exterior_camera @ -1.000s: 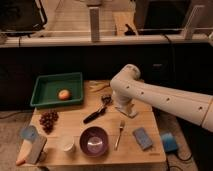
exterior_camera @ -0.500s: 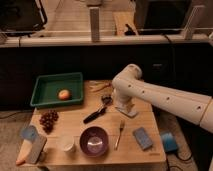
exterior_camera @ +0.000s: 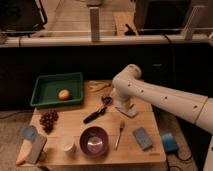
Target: Place brush in table surface
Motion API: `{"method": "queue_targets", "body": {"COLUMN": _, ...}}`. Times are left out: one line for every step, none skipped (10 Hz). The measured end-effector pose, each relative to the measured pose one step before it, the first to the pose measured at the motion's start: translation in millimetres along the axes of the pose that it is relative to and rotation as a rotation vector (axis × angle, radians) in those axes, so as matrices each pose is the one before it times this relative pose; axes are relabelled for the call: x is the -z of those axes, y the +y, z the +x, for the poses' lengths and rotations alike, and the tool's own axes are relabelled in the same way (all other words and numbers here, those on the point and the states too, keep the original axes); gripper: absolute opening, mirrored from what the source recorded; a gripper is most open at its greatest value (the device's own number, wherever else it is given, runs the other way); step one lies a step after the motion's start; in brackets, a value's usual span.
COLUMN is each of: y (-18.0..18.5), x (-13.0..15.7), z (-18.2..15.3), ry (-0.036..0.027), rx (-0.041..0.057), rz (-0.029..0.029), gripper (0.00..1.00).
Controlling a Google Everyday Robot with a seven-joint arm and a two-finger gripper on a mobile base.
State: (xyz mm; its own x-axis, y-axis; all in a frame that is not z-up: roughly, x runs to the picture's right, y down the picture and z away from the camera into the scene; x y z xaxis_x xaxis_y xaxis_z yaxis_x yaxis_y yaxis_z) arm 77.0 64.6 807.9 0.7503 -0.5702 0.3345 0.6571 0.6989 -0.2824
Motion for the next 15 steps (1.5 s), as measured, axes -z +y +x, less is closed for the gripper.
{"method": "queue_targets", "body": {"y": -2.75, "x": -1.74, "z": -0.85, "ry": -0.00483, "rx": 0.00664, "rz": 0.00522, "gripper": 0.8}}
{"method": "queue_targets", "body": {"y": -3.47, "x": -1.8, "z": -0.84, "ry": -0.00466, "rx": 0.00731, "rz": 0.00587, "gripper": 0.8}}
{"method": "queue_targets", "body": {"y": -2.85, "x": -1.94, "z": -0.15, "ry": -0.00492, "rx": 0.00576, "rz": 0.0064, "gripper": 0.8}}
{"method": "queue_targets", "body": {"y": -1.5, "x": -1.53, "z": 0.63, "ry": -0.0035, "rx": 0.00368, "rz": 0.00516, "gripper": 0.8}}
{"method": "queue_targets", "body": {"y": -3.9, "x": -3.01, "z": -0.56, "ry": -0.00508, "rx": 0.00851, "rz": 0.0068, "gripper": 0.8}}
{"method": "queue_targets", "body": {"y": -4.83, "x": -3.05, "z": -1.5, "ry": -0.00673, "rx": 0.0108, "rz": 0.00586, "gripper": 0.8}}
{"method": "queue_targets", "body": {"y": -1.15, "x": -1.31, "z": -0.63, "ry": -0.00422, "rx": 0.00496, "rz": 0.00219, "gripper": 0.8}}
{"method": "queue_targets", "body": {"y": -1.35, "x": -1.57, "z": -0.29, "ry": -0.0081, "rx": 0.00412, "rz": 0.00506, "gripper": 0.8}}
{"method": "queue_targets", "body": {"y": -1.11, "x": -3.78, "z": -0.14, "ry": -0.00969, "rx": 0.00282, "rz": 0.00577, "gripper": 0.8}}
{"method": "queue_targets", "body": {"y": -0.13, "x": -3.75, "z": 0.98, "ry": -0.00551, "rx": 0.00118, "rz": 0.00412, "gripper": 0.8}}
{"method": "queue_targets", "body": {"y": -0.38, "x": -2.62, "z": 1.87, "ry": -0.00293, "rx": 0.00087, "rz": 0.0035, "gripper": 0.8}}
{"method": "queue_targets", "body": {"y": -1.26, "x": -2.57, "z": 0.74, "ry": -0.00301, "rx": 0.00161, "rz": 0.00106, "gripper": 0.8}}
{"method": "queue_targets", "body": {"y": -3.05, "x": -3.98, "z": -1.09, "ry": -0.00708, "rx": 0.00183, "rz": 0.00149, "gripper": 0.8}}
{"method": "queue_targets", "body": {"y": -1.07, "x": -3.69, "z": -0.15, "ry": -0.00685, "rx": -0.00152, "rz": 0.0, "gripper": 0.8}}
{"method": "queue_targets", "body": {"y": 0.25, "x": -3.46, "z": 1.33, "ry": -0.00411, "rx": -0.00287, "rz": -0.00109, "gripper": 0.8}}
